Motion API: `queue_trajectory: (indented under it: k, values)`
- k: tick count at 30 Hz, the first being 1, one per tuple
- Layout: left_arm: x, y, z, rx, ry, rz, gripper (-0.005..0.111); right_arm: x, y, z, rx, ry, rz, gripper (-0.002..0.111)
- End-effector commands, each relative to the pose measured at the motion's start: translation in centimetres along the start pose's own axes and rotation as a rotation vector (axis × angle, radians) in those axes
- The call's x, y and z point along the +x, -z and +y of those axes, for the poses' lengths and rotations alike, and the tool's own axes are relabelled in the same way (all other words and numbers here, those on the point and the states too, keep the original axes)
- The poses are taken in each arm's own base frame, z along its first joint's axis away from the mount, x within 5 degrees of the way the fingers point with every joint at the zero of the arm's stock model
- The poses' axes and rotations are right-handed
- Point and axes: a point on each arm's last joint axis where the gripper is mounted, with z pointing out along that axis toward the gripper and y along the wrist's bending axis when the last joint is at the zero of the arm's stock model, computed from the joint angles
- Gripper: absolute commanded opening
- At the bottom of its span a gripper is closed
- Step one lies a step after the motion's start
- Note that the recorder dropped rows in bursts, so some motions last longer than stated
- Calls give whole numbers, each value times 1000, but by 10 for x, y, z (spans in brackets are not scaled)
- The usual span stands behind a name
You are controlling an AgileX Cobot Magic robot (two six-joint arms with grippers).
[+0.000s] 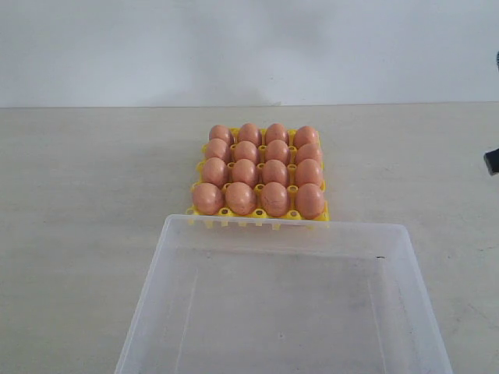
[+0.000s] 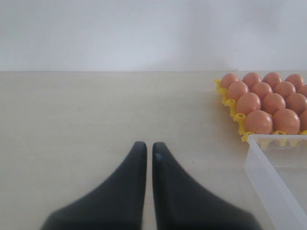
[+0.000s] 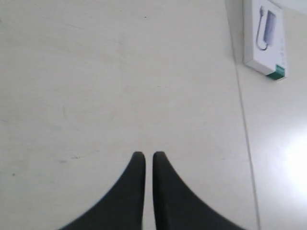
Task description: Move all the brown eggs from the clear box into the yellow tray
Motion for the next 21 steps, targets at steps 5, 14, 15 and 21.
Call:
queue_trajectory:
  k: [5,14,15,21]
  values:
    - [1,0,0,9,-3,2,4,10,10,-1,-84,649,63,-1]
    - [1,0,0,9,-3,2,4,39,34,43,-777,1058,66,0]
    - [1,0,0,9,-3,2,4,40,37,47,-838,1049,47,0]
    - [1,0,0,9,-3,2,4,18,60,73,-1107,592,-158,0]
